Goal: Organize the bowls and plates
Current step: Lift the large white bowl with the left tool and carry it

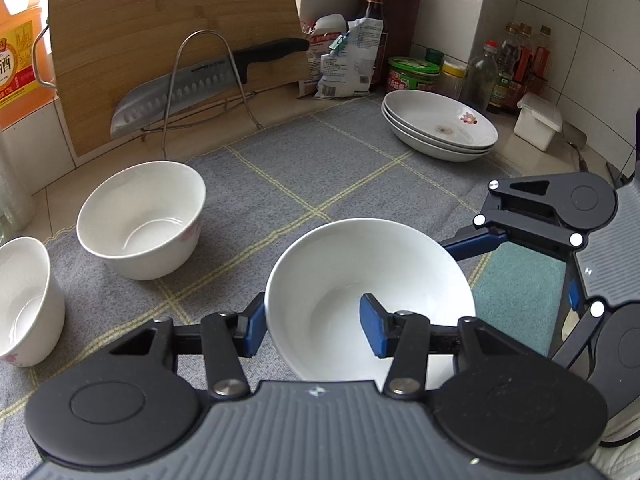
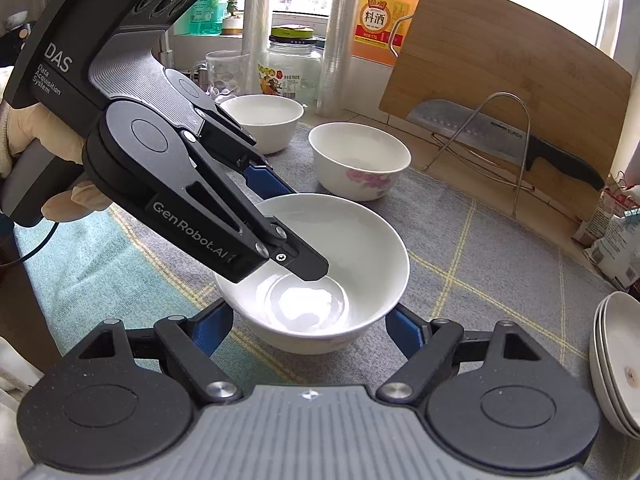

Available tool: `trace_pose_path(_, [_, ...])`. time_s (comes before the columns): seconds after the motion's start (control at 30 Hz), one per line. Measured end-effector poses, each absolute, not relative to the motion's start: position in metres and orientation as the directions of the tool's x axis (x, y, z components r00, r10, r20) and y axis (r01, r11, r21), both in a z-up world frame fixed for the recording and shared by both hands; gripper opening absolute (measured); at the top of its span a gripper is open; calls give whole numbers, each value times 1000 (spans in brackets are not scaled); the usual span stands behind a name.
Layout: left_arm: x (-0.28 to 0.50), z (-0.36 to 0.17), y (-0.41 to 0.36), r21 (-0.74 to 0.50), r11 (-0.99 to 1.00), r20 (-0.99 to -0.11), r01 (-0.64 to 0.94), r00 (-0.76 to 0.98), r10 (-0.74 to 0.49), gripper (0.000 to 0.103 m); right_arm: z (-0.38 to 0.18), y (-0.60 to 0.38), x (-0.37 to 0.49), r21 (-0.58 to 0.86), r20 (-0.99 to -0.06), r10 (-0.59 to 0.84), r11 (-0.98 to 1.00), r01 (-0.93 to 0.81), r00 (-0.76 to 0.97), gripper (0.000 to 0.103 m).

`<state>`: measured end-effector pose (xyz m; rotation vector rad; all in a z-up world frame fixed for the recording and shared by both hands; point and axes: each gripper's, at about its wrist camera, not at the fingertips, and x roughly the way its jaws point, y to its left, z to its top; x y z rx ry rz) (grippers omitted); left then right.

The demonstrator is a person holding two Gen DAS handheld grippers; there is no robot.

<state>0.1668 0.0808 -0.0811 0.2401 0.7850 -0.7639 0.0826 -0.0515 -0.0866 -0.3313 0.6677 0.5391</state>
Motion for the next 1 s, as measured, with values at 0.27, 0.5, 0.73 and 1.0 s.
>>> trace_pose_path(0.27, [169, -83, 58, -75, 671, -712, 738, 431, -554, 48, -92, -74, 81, -117, -667, 320, 846, -520, 672, 87])
trace_pose_path(0.5, [172, -86, 44, -73, 646, -714, 760, 413, -566, 48, -99, -88, 83, -108, -677, 292, 869, -483, 676, 87])
trace_pose_path(0.73, [176, -91, 39, -81, 638, -719, 766, 399, -569, 48, -104, -94, 87, -98, -686, 279, 880, -466, 672, 87])
trace_pose_path(1.0, [178, -93, 38, -87, 638, -721, 765, 394, -570, 48, -106, -94, 90, -92, -692, 277, 882, -462, 667, 87])
